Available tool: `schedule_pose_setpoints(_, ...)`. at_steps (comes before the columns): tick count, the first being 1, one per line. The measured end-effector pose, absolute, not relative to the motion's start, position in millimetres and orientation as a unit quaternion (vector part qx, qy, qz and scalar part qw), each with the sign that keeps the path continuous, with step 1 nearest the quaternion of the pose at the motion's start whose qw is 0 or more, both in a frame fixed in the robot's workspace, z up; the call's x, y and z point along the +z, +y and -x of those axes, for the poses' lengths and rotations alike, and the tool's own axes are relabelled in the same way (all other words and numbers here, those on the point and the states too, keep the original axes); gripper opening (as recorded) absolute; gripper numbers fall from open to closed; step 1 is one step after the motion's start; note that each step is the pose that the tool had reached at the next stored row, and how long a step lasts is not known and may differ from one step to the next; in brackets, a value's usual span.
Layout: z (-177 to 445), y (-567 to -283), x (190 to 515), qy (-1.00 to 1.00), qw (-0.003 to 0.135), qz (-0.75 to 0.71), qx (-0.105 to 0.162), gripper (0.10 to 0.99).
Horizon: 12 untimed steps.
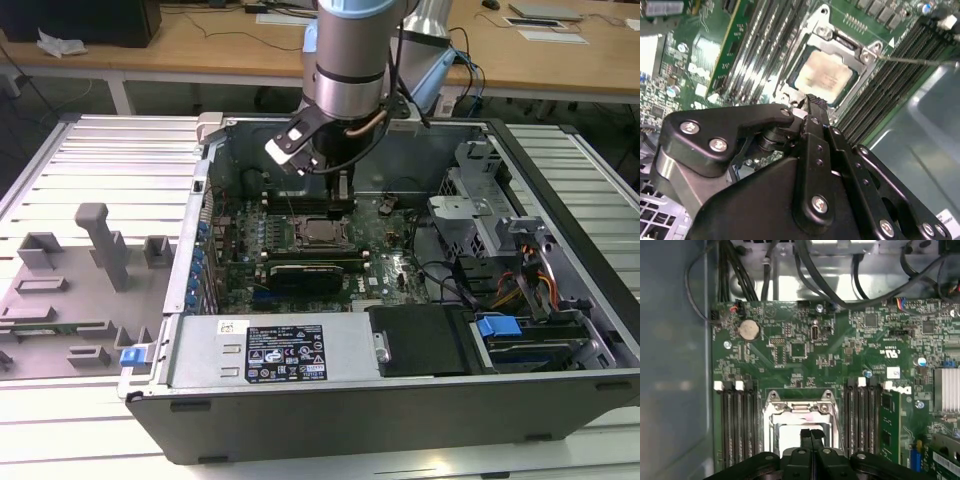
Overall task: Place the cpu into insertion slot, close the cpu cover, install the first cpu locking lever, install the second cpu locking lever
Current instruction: 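Close the cpu cover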
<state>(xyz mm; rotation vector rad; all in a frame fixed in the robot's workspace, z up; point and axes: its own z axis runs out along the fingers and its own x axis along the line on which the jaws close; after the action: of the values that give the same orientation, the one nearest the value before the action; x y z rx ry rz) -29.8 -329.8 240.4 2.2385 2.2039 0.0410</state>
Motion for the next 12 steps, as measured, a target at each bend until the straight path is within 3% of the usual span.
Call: schedule_pose_setpoints(12,43.9,-331.4,235.4,0.77,0.002,-0.638,0.012,0.106)
